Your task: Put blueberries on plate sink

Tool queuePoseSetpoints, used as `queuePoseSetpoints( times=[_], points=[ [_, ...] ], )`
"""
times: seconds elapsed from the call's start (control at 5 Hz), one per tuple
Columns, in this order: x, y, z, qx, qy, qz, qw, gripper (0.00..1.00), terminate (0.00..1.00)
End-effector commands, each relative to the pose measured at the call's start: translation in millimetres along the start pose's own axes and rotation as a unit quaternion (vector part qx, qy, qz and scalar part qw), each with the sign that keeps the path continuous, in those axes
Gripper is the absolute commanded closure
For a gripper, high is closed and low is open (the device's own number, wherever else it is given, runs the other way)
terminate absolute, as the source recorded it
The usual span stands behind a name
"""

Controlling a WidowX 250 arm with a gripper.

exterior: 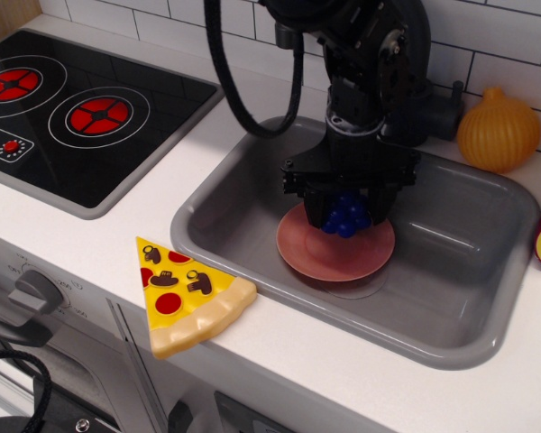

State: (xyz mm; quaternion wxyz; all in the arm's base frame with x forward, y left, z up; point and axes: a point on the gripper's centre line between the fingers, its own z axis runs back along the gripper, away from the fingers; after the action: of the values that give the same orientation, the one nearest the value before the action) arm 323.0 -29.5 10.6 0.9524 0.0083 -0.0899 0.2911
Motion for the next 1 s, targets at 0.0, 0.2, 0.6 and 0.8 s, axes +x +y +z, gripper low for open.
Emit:
queuePoseSetpoints(
  times=[0.0,0.2,0.6,0.8],
  points=[
    [0,-4,24,-0.022,-0.012,-0.001,0.9997,0.0,0.0],
    [-1,-8,38,-0.033,-0.019,0.001,0.9993,0.0,0.0],
    [0,-12,75,-0.072,0.007,-0.001,0.9974,0.0,0.0],
    [0,-12,75,-0.072,0.007,-0.001,0.9974,0.0,0.0]
  ],
)
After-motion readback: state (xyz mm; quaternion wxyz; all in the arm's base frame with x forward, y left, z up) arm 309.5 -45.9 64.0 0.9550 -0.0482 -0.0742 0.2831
